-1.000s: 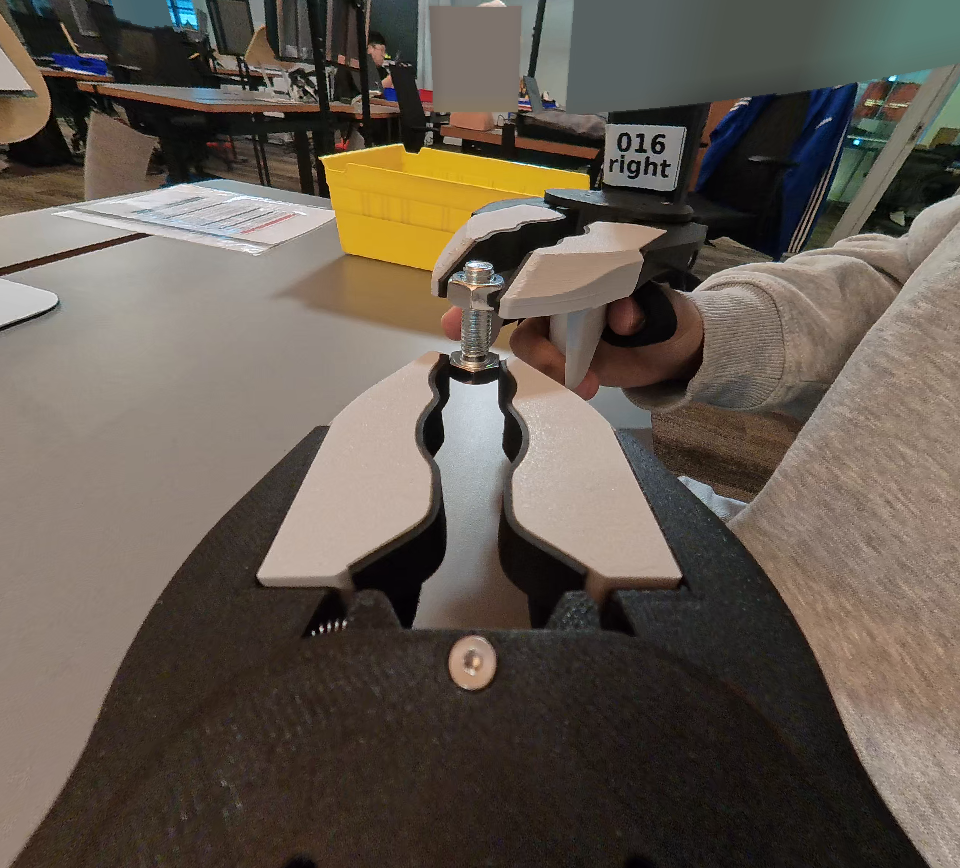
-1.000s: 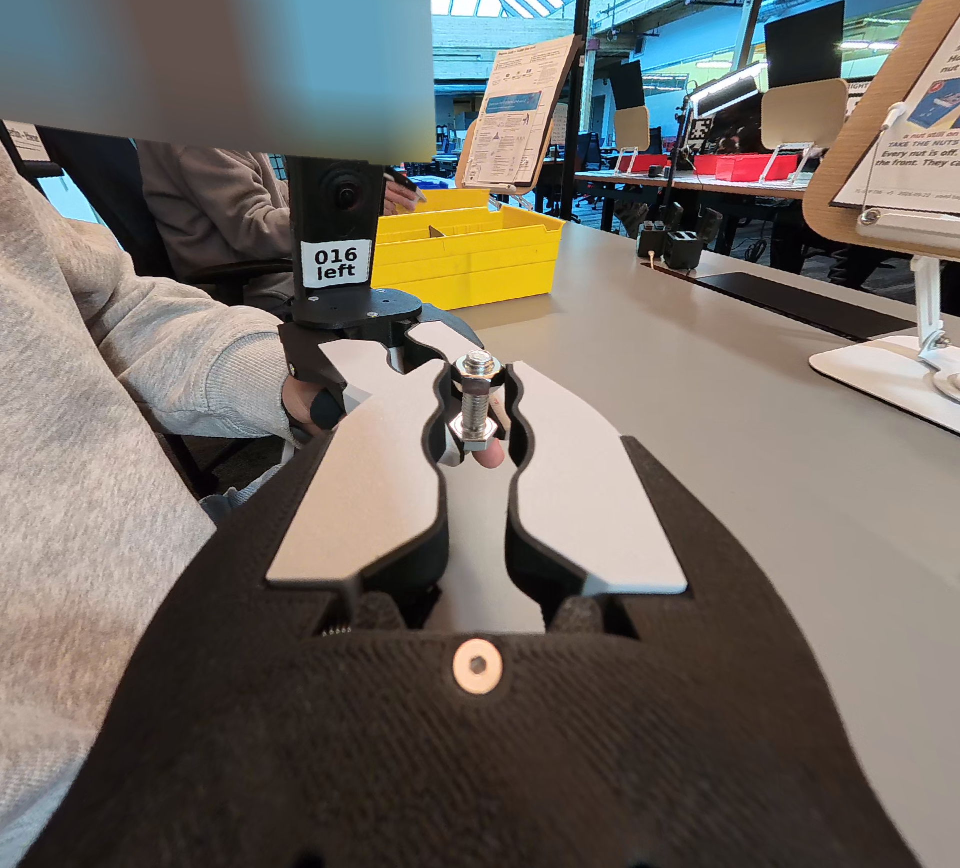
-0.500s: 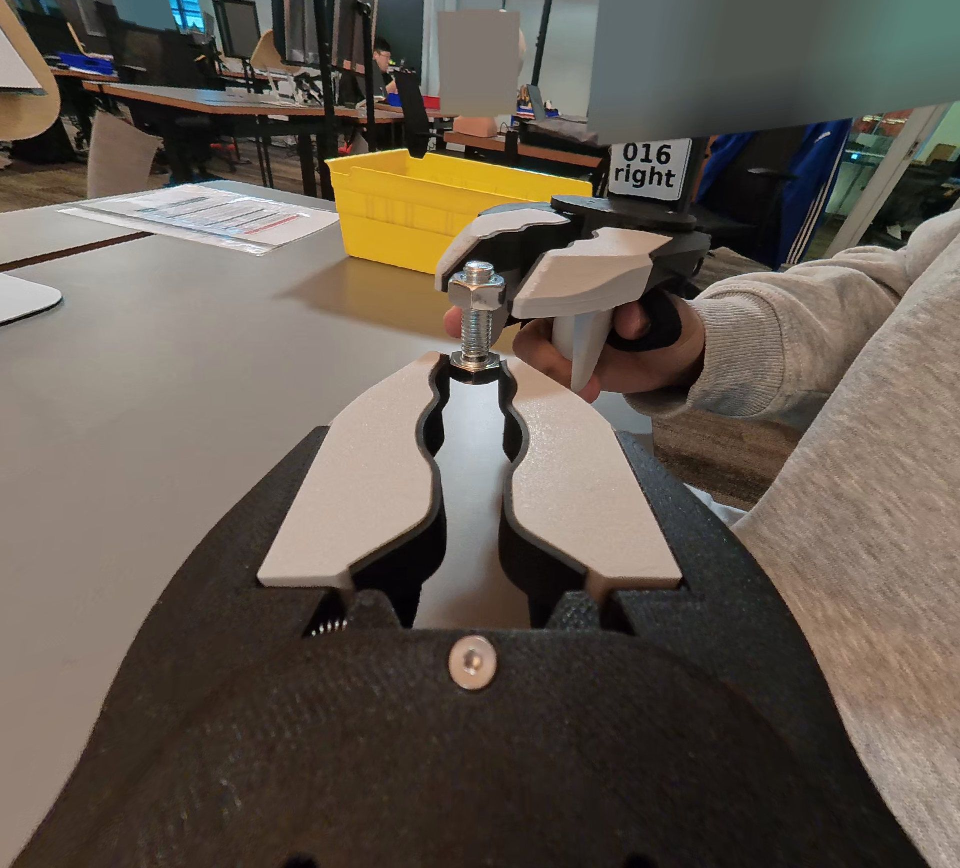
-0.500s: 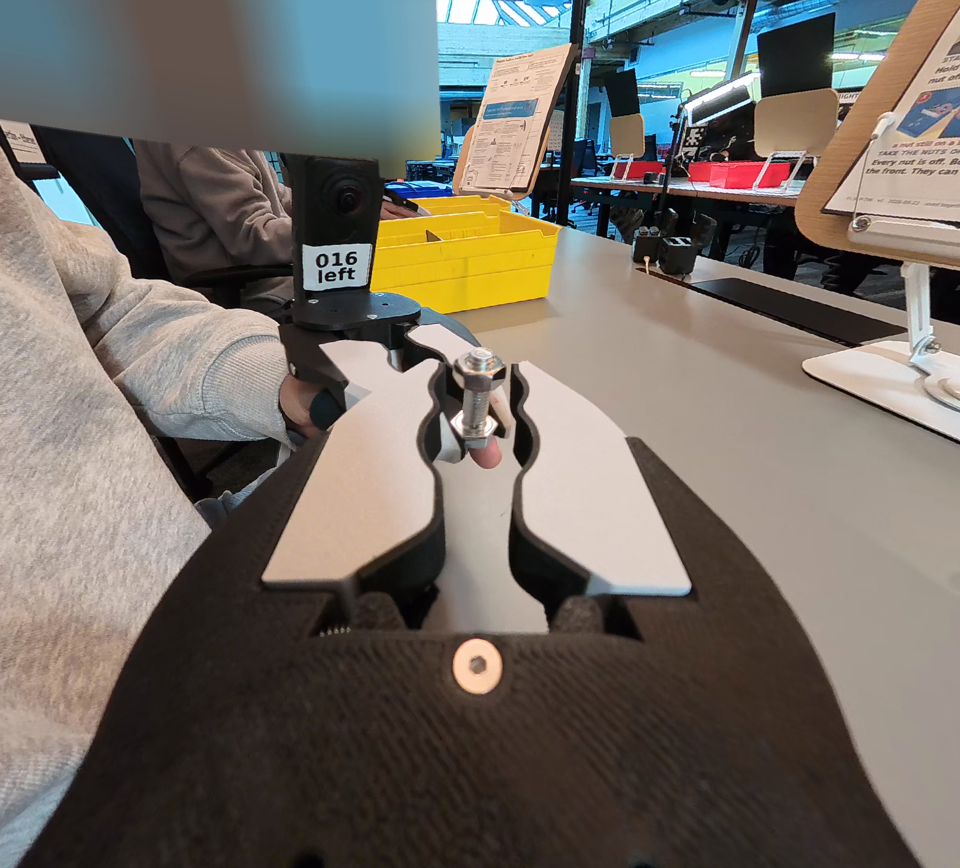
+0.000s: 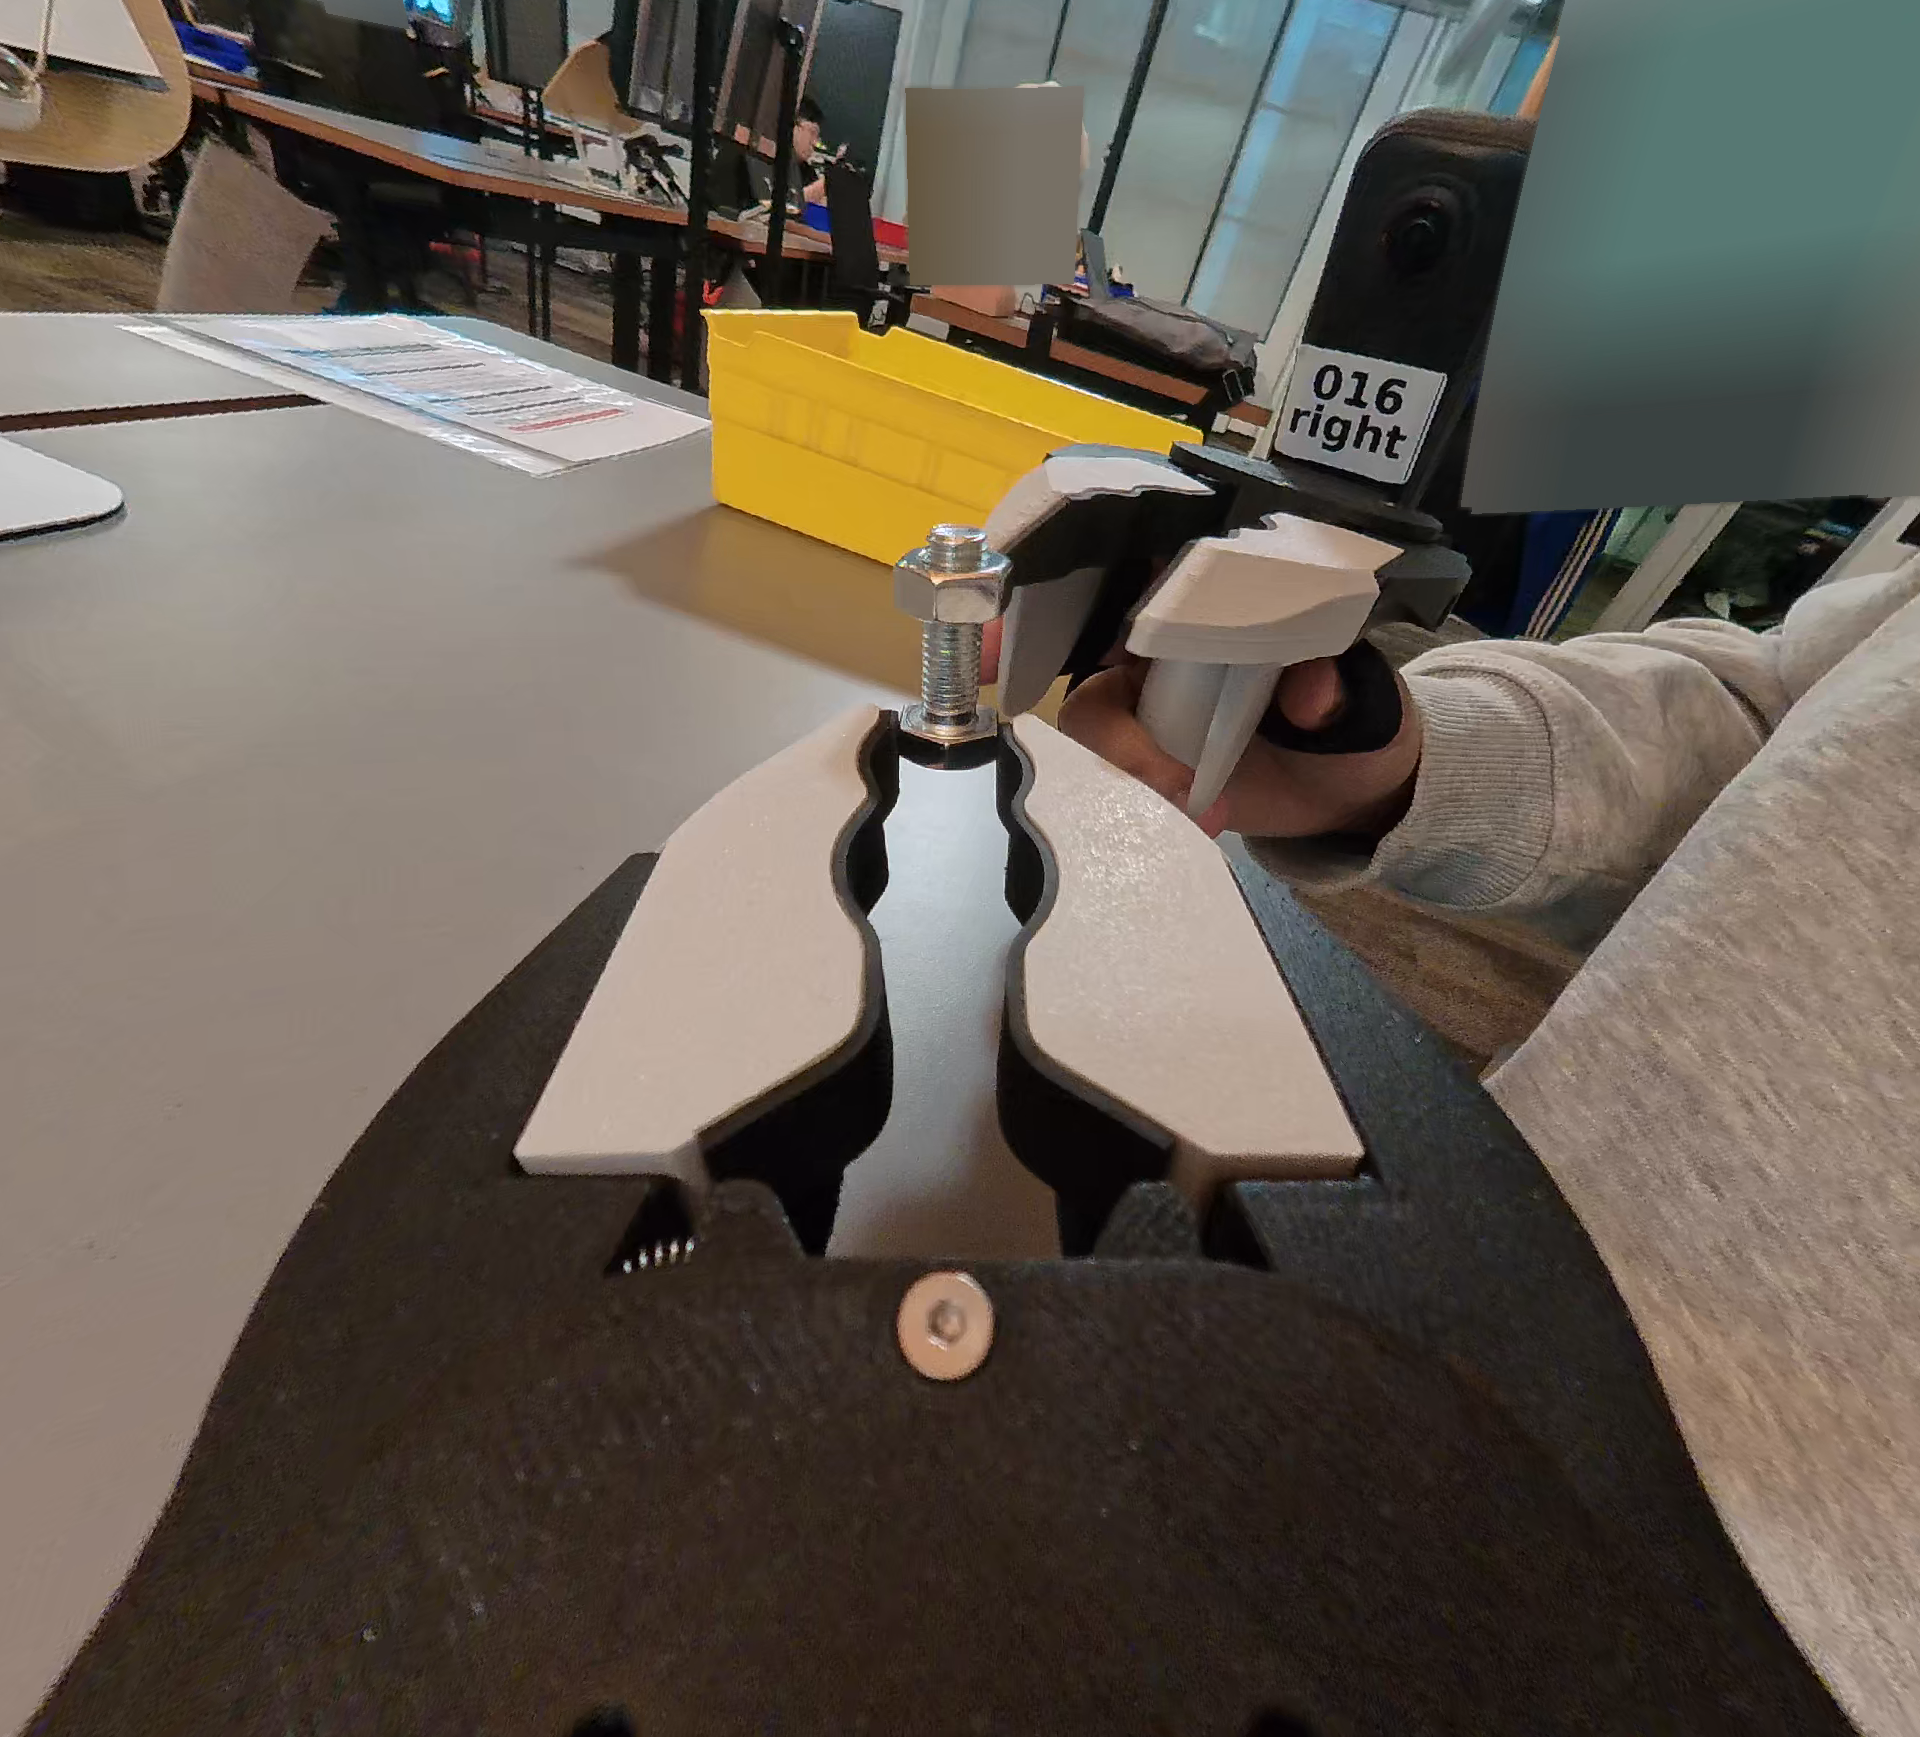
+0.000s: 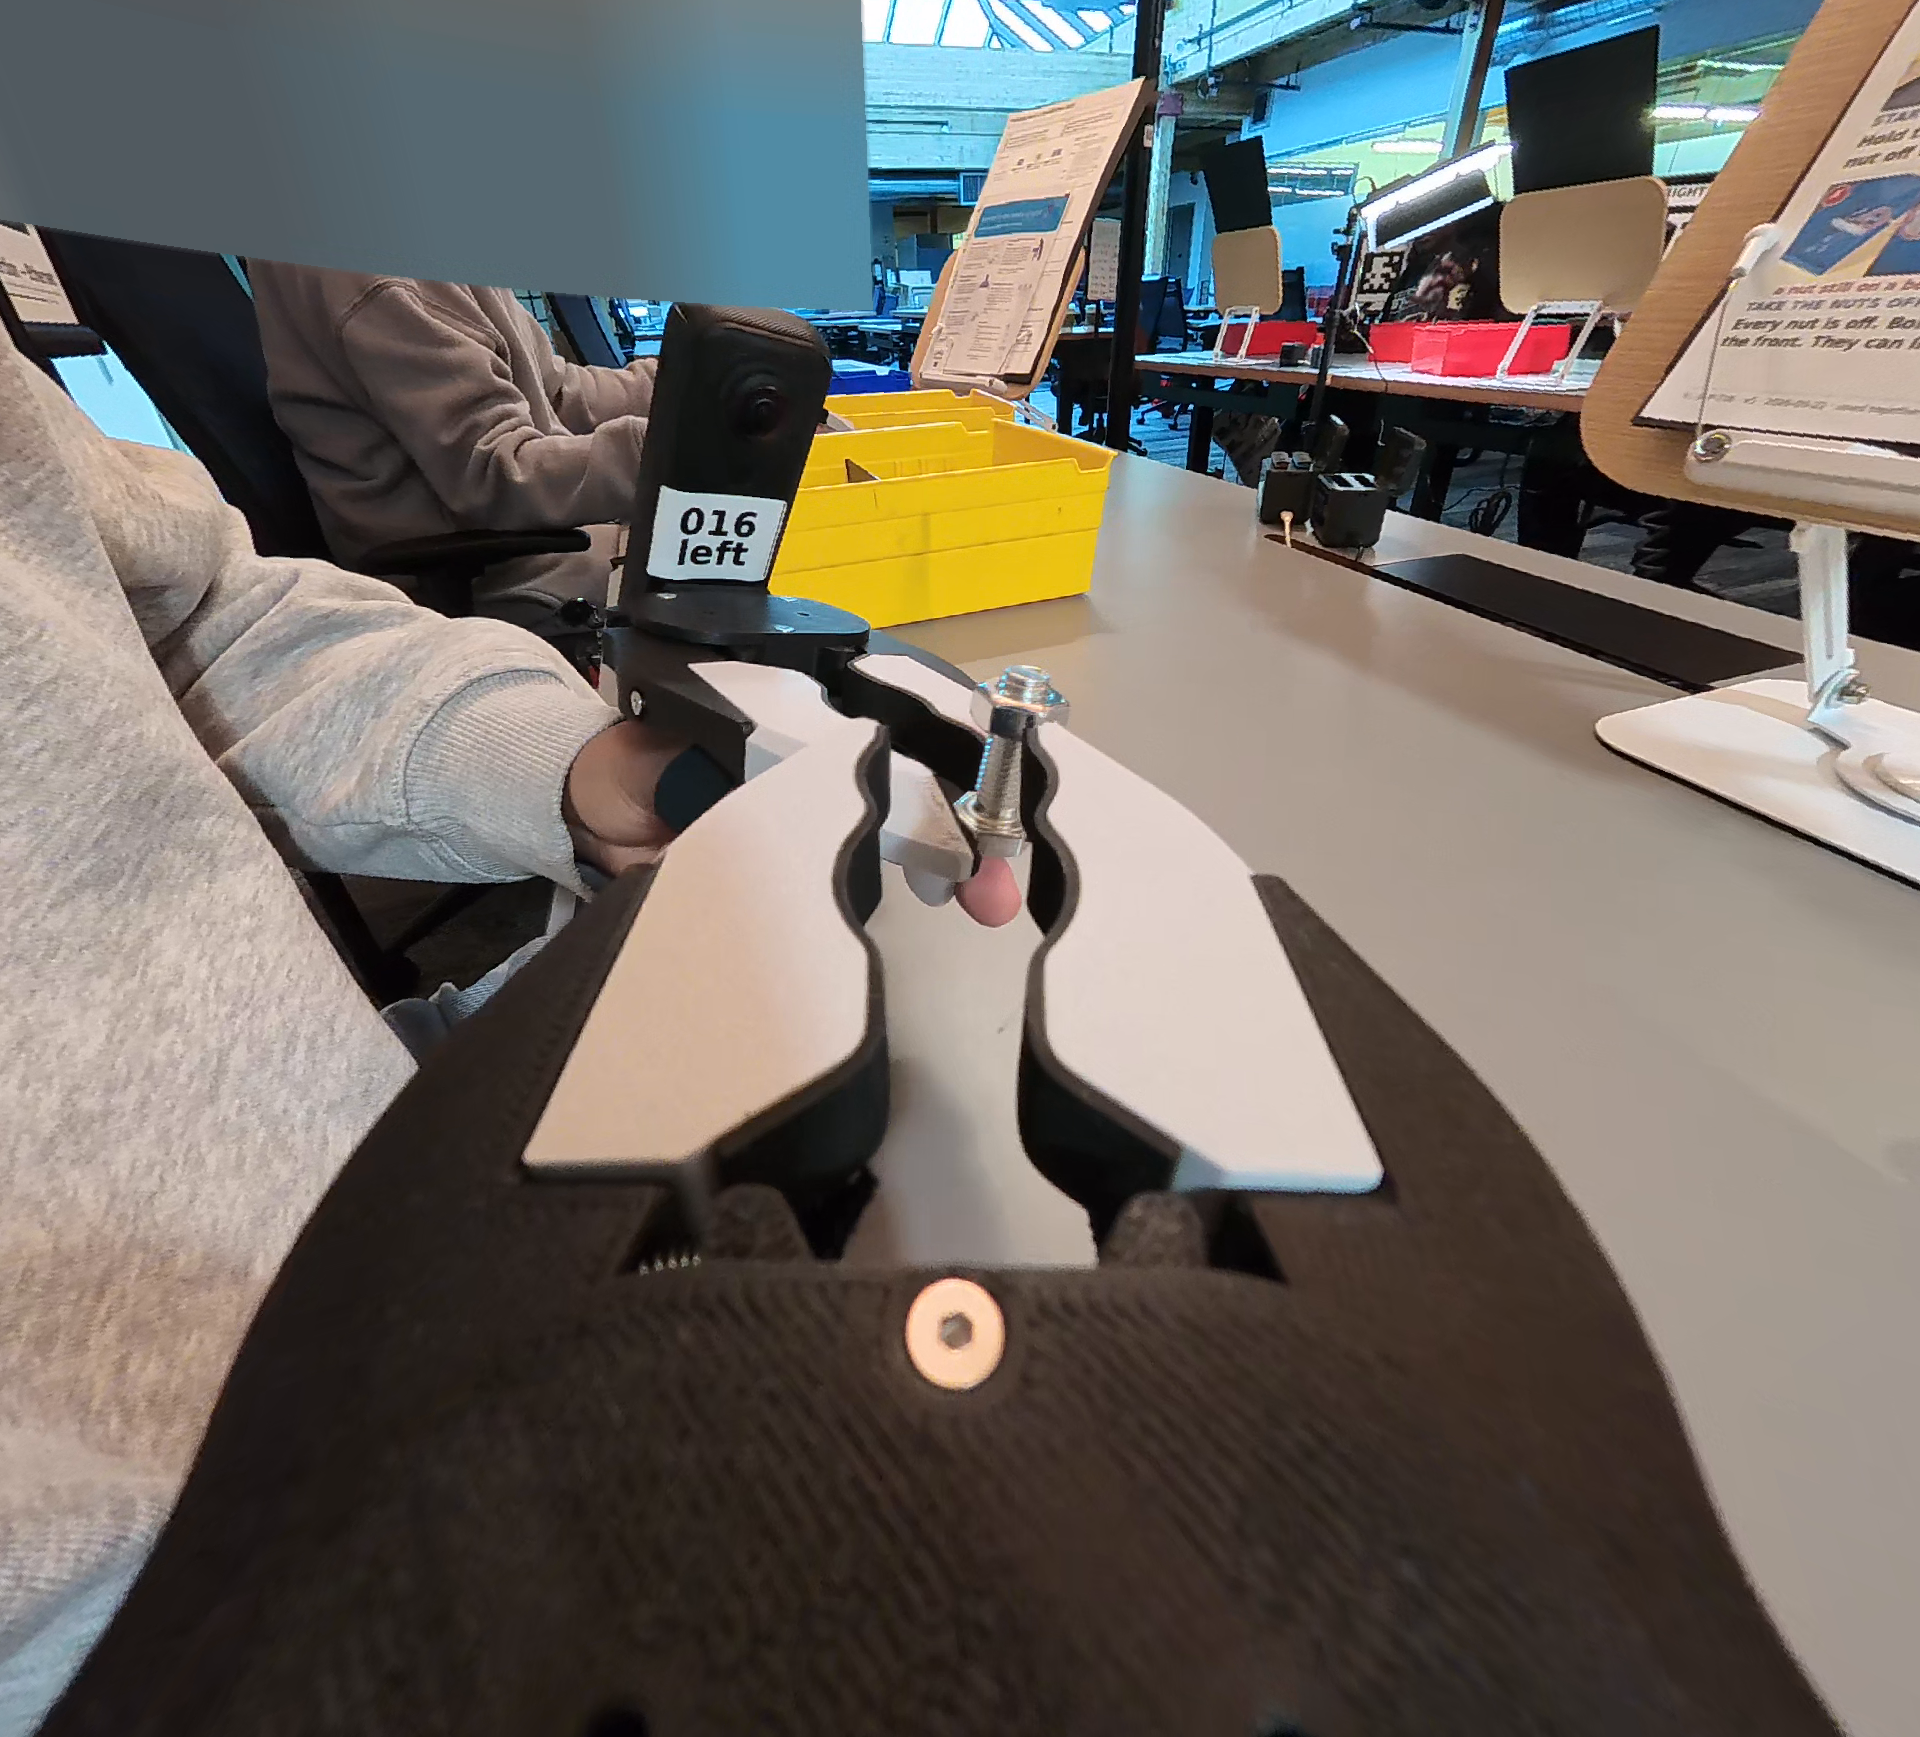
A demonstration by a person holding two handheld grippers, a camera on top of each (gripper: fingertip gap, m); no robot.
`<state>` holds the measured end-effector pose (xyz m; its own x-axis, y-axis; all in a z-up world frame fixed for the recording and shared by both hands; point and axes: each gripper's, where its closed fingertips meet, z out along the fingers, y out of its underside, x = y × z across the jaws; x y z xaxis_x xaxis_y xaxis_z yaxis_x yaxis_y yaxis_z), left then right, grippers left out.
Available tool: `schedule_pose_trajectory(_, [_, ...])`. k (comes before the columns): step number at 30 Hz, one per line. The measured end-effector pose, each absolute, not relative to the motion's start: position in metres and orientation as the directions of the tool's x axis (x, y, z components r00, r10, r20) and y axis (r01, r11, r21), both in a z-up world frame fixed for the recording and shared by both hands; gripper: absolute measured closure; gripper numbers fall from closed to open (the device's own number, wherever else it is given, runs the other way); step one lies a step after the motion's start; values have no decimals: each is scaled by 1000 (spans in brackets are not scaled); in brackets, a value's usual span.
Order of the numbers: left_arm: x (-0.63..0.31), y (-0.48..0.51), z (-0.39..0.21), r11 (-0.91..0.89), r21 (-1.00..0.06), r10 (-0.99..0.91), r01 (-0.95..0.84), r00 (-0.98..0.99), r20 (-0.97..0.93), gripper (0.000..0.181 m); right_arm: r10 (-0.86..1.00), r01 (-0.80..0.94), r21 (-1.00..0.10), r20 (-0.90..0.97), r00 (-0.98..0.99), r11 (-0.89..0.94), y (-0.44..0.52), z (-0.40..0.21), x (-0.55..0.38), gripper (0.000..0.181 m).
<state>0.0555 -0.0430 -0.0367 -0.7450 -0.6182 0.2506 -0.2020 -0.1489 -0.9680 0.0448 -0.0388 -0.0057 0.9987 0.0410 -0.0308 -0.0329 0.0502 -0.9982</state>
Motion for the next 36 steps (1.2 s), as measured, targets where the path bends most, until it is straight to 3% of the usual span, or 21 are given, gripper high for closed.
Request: schedule_pose_trajectory(36, [51,-48,-36,-102,-982,-625,-162,-758,190,163,44,-77,-993,-74,996,86,-43,0,49,160])
